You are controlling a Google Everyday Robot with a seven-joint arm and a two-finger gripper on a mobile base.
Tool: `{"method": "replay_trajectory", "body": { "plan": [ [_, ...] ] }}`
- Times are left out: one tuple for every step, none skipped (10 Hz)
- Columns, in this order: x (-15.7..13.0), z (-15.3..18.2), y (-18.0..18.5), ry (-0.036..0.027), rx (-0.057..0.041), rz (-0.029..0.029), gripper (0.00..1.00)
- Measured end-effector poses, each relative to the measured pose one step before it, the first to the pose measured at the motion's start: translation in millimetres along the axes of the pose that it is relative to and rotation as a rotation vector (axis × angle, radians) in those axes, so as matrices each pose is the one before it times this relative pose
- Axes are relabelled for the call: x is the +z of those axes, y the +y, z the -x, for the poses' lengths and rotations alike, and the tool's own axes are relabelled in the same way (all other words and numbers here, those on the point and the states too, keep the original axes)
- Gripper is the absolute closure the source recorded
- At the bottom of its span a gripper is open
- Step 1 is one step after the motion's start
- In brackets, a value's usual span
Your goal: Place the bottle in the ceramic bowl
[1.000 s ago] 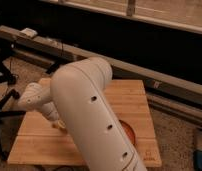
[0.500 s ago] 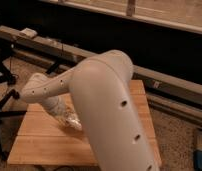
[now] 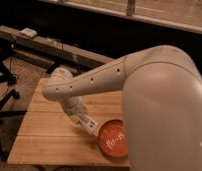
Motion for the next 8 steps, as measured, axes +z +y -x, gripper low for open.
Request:
{"method": "replay_trajectory", "body": {
  "plan": [
    [5.05, -18.86, -13.84, 0.00571, 0.06317, 0.01123, 1.0],
    [3.38, -11.12, -9.56, 0.00327, 0.0413, 0.00928, 1.0],
    [5.66, -16.52, -16.48, 0.00859, 0.06458, 0.0109, 1.0],
    [3.96, -9.99, -10.7, 0.00844, 0.0444, 0.00619, 1.0],
    [3.88, -8.6, -10.39, 0.0068, 0.05039, 0.0077, 0.98],
    [3.61, -7.57, -10.64, 0.01221, 0.04329, -0.00765, 0.92],
    [4.3, -8.38, -9.56, 0.01836, 0.04368, -0.003, 0.8],
    [4.38, -5.02, -6.36, 0.01461, 0.02058, -0.00405, 0.71]
  ]
}}
